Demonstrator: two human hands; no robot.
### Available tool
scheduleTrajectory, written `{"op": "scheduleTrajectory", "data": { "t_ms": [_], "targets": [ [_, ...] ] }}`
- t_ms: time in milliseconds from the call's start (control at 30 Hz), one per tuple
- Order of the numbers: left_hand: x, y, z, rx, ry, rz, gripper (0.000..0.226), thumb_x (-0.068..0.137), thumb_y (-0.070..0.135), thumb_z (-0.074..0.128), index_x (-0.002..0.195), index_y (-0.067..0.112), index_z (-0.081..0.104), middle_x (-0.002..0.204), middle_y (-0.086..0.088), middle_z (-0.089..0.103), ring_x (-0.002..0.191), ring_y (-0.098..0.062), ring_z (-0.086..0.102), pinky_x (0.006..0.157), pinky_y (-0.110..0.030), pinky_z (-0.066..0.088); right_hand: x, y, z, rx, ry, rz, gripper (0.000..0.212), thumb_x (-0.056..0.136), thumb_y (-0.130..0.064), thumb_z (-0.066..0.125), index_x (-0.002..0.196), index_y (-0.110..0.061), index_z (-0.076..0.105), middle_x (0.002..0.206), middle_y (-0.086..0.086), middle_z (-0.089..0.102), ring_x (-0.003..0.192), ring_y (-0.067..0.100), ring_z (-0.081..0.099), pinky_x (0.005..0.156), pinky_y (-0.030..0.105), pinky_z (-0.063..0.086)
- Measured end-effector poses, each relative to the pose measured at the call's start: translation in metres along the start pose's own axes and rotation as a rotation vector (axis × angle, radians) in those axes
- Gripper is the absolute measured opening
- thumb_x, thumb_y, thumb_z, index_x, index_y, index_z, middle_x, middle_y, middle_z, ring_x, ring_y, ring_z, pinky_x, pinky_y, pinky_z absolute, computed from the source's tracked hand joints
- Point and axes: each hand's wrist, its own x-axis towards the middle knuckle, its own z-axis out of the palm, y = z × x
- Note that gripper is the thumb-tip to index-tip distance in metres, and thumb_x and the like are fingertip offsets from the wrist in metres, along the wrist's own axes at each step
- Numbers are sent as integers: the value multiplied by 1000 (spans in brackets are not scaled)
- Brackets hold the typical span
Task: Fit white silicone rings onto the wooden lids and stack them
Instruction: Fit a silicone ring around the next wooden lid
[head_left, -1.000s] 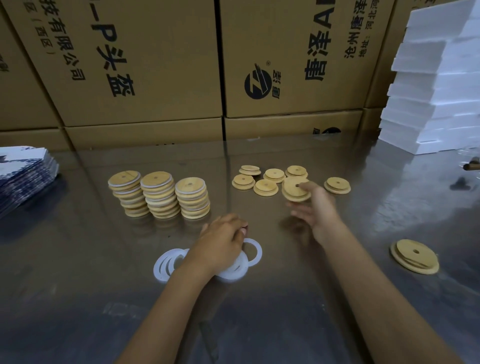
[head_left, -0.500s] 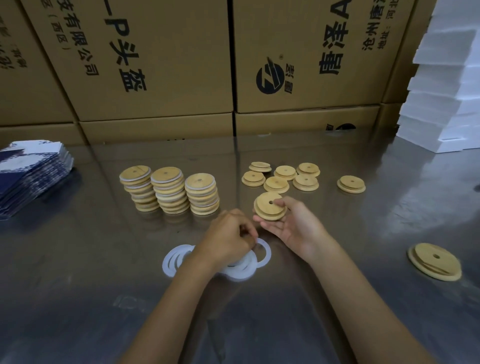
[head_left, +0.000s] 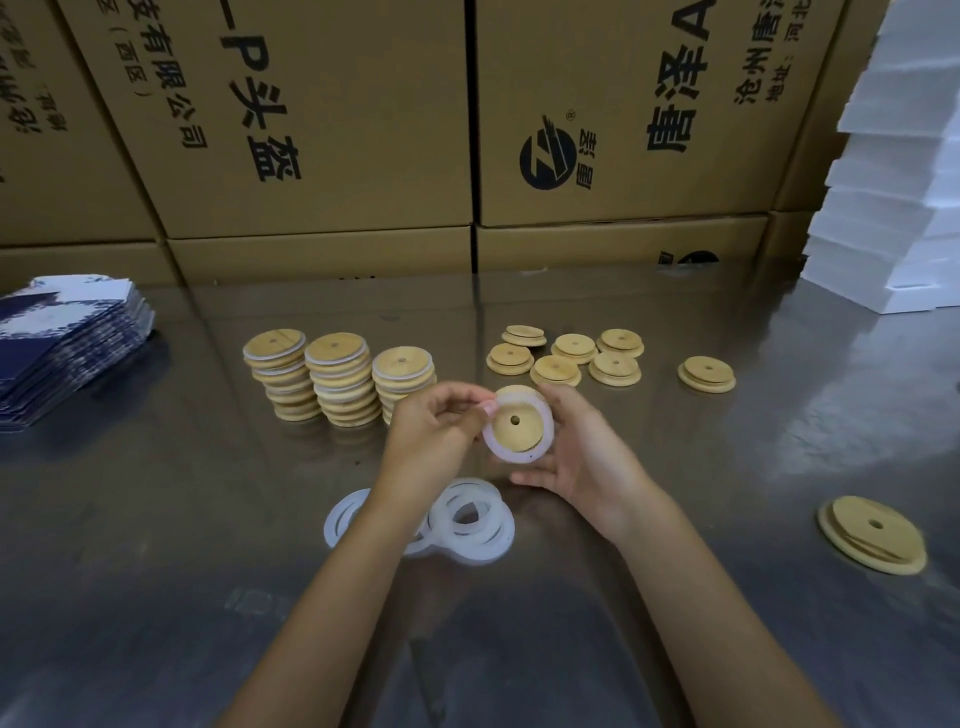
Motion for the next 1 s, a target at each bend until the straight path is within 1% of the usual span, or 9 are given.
{"op": "scheduleTrajectory", "data": {
  "t_ms": [67, 167, 233, 300, 400, 567, 700, 867, 1000],
  "targets": [
    [0, 1, -2, -24, 47, -1, 3, 87, 8, 70, 88, 9, 73, 77, -3, 75, 66, -11, 66, 65, -21, 56, -3, -2, 3, -69, -60, 6, 50, 100, -52, 45, 127, -15, 65, 117, 18, 73, 99, 37, 71, 67, 31, 52],
    [1, 1, -5, -12, 91, 6, 3, 87, 10, 71, 88, 11, 73, 77, -5, 75, 64, -14, 65, 60, -21, 54, -7, -1, 8, -169, -89, -9, 38, 97, -44, 56, 123, -18, 66, 115, 16, 74, 87, 28, 72, 64, 29, 46],
    [2, 1, -5, 15, 116, 10, 4, 87, 10, 71, 86, 13, 73, 77, -2, 75, 67, -15, 67, 61, -22, 54, -9, 1, 10, -250, -60, -40, 27, 96, -33, 63, 118, -19, 69, 109, 13, 76, 84, 26, 74, 64, 28, 47],
    [3, -1, -5, 85, 129, 35, 8, 86, 10, 71, 85, 17, 73, 79, 1, 74, 74, -17, 69, 68, -26, 57, -9, 3, 12, -290, -32, -66, 21, 95, -29, 64, 114, -21, 70, 102, 10, 78, 83, 25, 75, 64, 28, 48],
    [3, -2, -6, 156, 109, 71, 11, 85, 10, 71, 83, 21, 74, 80, 5, 74, 80, -15, 68, 72, -25, 57, -9, 3, 15, -290, -6, -88, 19, 95, -31, 66, 112, -24, 71, 98, 8, 78, 82, 24, 75, 64, 27, 48],
    [4, -2, -9, 195, 57, 96, 13, 87, 9, 69, 84, 21, 74, 78, 9, 73, 74, -2, 65, 66, -13, 51, -10, 1, 13, -269, 7, -99, 20, 98, -33, 62, 113, -25, 71, 104, 10, 77, 82, 26, 75, 62, 26, 45],
    [6, -3, -10, 223, 31, 104, 13, 88, 7, 68, 83, 18, 73, 78, 9, 73, 73, -3, 66, 66, -13, 51, -11, 1, 12, -274, -7, -92, 23, 100, -35, 60, 116, -23, 71, 107, 13, 76, 82, 25, 74, 61, 26, 45],
    [9, -4, -15, 179, 6, 59, 14, 89, 8, 68, 83, 19, 74, 76, 5, 74, 71, -8, 69, 64, -17, 54, -7, 2, 9, -223, -35, -95, 23, 101, -34, 58, 115, -22, 72, 109, 16, 75, 79, 25, 71, 63, 27, 43],
    [8, -3, -15, 151, -17, 19, 16, 89, 4, 68, 82, 17, 74, 71, 5, 73, 62, -2, 65, 58, -13, 49, -4, 3, 8, -160, -28, -72, 25, 101, -33, 56, 117, -20, 70, 101, 12, 76, 78, 26, 70, 61, 28, 42]
  ]
}}
